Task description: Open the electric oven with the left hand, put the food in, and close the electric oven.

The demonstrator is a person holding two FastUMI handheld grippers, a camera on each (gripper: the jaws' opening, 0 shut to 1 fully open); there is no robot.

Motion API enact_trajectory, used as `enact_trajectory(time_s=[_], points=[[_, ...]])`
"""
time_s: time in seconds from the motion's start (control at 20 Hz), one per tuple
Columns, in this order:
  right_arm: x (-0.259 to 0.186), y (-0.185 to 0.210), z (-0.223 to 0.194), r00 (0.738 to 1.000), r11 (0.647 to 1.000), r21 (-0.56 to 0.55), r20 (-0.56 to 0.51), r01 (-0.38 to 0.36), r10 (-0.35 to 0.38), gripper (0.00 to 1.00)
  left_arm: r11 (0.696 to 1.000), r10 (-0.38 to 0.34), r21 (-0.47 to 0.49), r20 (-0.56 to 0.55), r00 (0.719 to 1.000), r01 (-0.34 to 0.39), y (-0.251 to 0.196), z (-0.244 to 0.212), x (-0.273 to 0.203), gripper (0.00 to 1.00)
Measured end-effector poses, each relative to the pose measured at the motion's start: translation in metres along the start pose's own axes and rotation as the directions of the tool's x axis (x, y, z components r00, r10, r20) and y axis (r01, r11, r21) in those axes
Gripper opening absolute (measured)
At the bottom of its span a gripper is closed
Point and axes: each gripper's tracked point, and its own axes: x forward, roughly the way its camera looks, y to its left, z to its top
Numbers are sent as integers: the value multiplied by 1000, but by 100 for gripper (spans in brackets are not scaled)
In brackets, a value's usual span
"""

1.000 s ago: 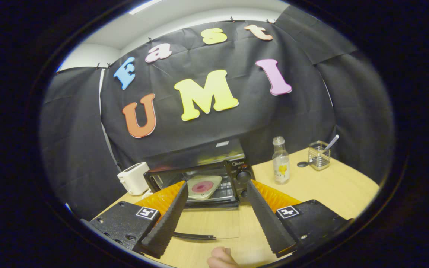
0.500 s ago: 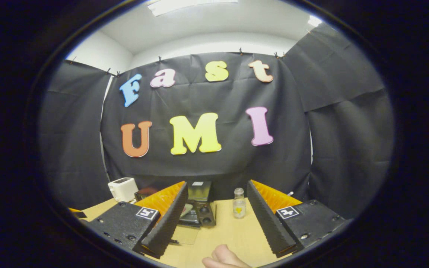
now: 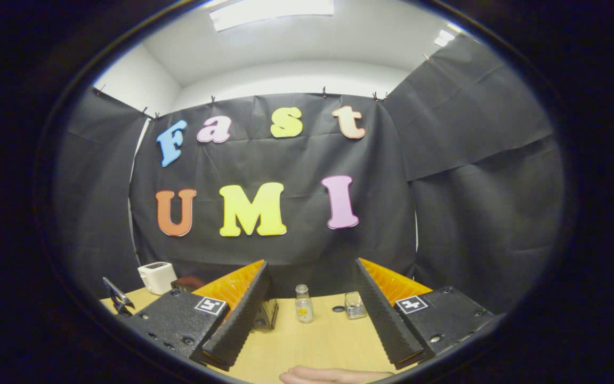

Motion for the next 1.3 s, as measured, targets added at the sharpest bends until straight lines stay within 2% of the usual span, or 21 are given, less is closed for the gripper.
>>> enact_trajectory(time_s=[0.05,0.1,0.15,0.2,0.25,0.35,0.4,0.45,0.6,0.65,0.7,0.8,0.85,0.95,1.0,1.1,1.15,1.2,1.25,1.3], points=[[-1,-2,2,1000,1000,-6,3,1,-1,100,1000,5,15,-21,1000,-5,-3,-7,8,95],[-2,-4,1,1000,1000,-12,-1,-2,2,96,1000,-1,24,-44,999,2,-9,-14,17,95],[-1,-6,0,1000,1000,-20,-4,-6,6,96,1000,-8,28,-66,998,10,-15,-20,23,96],[-2,-8,0,1000,1000,-28,-2,-8,8,100,1000,-11,26,-82,997,13,-17,-25,30,95],[-2,-9,0,1000,999,-36,1,-11,11,96,1000,-15,21,-92,996,17,-18,-27,34,96],[-7,-11,0,1000,999,-42,6,-25,25,96,999,-35,3,-106,994,35,-24,-30,43,96],[-10,-12,0,999,998,-42,8,-37,37,100,999,-38,-1,-113,993,38,-25,-32,47,96],[-11,-13,1,999,998,-41,11,-46,47,100,999,-42,-6,-126,991,41,-26,-34,51,96],[-9,-23,-1,999,999,-20,10,-41,41,100,999,-35,-23,-157,987,32,-24,-40,61,95],[-8,-24,-2,999,999,-11,6,-42,42,96,999,-37,-24,-167,985,33,-26,-42,63,95],[-7,-26,-2,999,999,-5,3,-40,40,100,999,-34,-28,-171,985,30,-26,-41,66,95],[-4,-32,-3,1000,1000,-8,3,-24,24,100,999,-28,-29,-193,981,23,-25,-45,68,95],[-4,-32,-3,1000,1000,-12,6,-21,21,96,999,-26,-33,-203,979,20,-24,-47,69,95],[-5,-35,-4,1000,1000,-9,8,-16,16,96,999,-17,-34,-207,978,10,-21,-46,70,95],[-5,-35,-5,1000,1000,-5,6,-17,17,100,999,-17,-35,-211,977,10,-22,-45,69,96],[-7,-38,-6,1000,1000,0,2,-14,14,100,1000,-19,-24,-222,975,14,-21,-43,70,96],[-6,-39,-7,1000,1000,2,3,-11,11,96,1000,-19,-22,-225,974,14,-21,-43,70,96],[-7,-39,-7,1000,1000,5,3,-10,10,100,1000,-19,-22,-227,974,14,-21,-42,70,96],[-8,-39,-7,1000,1000,7,5,-12,12,100,1000,-19,-24,-225,974,14,-22,-41,70,96],[-9,-38,-8,1000,1000,9,5,-16,16,96,1000,-18,-26,-224,974,13,-22,-39,69,96]])
